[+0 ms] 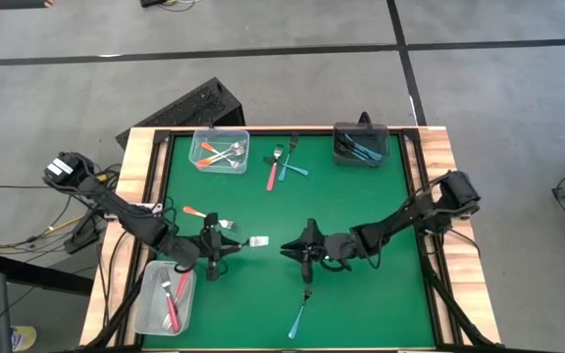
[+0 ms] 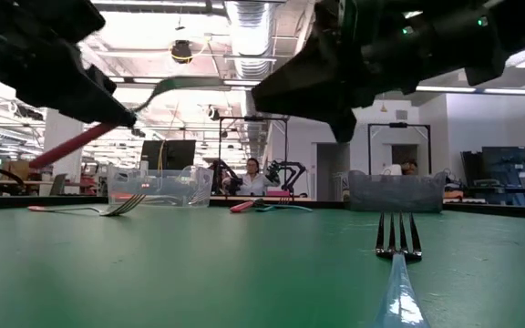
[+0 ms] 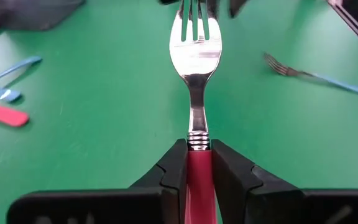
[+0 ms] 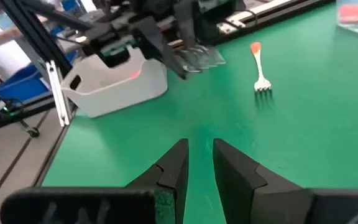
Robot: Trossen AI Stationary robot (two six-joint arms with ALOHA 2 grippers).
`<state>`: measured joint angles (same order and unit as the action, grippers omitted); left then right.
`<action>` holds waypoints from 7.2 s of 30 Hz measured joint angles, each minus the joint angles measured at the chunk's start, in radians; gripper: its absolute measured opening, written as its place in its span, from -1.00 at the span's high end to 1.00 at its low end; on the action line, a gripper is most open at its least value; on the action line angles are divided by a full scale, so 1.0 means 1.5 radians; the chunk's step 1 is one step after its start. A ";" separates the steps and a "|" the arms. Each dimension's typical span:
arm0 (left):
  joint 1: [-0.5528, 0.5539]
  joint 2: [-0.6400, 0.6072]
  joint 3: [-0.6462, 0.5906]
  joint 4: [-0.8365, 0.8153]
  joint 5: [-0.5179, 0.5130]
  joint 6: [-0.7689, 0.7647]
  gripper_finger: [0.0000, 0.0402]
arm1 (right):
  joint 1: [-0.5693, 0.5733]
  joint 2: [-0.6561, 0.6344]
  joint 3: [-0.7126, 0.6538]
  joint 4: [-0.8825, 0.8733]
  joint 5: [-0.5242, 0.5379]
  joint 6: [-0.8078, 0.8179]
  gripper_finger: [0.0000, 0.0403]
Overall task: Sort silverware by color (type)
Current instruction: Put the pink fork into the white bin, then put the blue fork into the black bin
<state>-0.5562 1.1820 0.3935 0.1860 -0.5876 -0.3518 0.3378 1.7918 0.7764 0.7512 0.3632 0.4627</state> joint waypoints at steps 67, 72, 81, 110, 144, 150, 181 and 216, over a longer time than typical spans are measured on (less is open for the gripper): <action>-0.208 0.151 0.395 -0.900 0.531 0.186 0.75 | -0.013 0.010 0.031 -0.047 0.001 -0.029 0.51; -0.218 0.151 0.395 -0.878 0.531 0.186 0.75 | -0.013 0.010 0.031 -0.047 0.001 -0.029 0.51; -0.212 0.151 0.395 -0.852 0.512 0.113 0.73 | -0.013 0.010 0.031 -0.047 0.001 -0.029 0.51; -0.212 0.078 0.512 -0.869 -0.030 0.110 0.22 | -0.063 -0.050 0.031 -0.066 0.021 0.003 0.50; 0.480 -0.132 0.131 -0.166 0.090 0.314 0.29 | -0.545 0.073 0.307 -0.703 -0.211 -0.236 0.39; 0.514 -0.132 0.131 -0.169 0.023 0.331 0.29 | -0.557 0.145 0.399 -0.788 -0.251 -0.278 0.39; 0.506 0.135 0.131 -0.148 0.105 0.000 0.30 | -0.486 0.060 0.409 -0.954 -0.197 -0.379 0.81; 0.442 0.135 0.131 -0.047 0.073 0.008 0.30 | -0.709 -0.374 -0.060 -0.702 0.088 -0.587 0.27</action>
<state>0.1071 1.3842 0.5907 0.1151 -0.4774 -0.3403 -0.7264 1.2301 0.6868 -0.3020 0.4947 -0.4182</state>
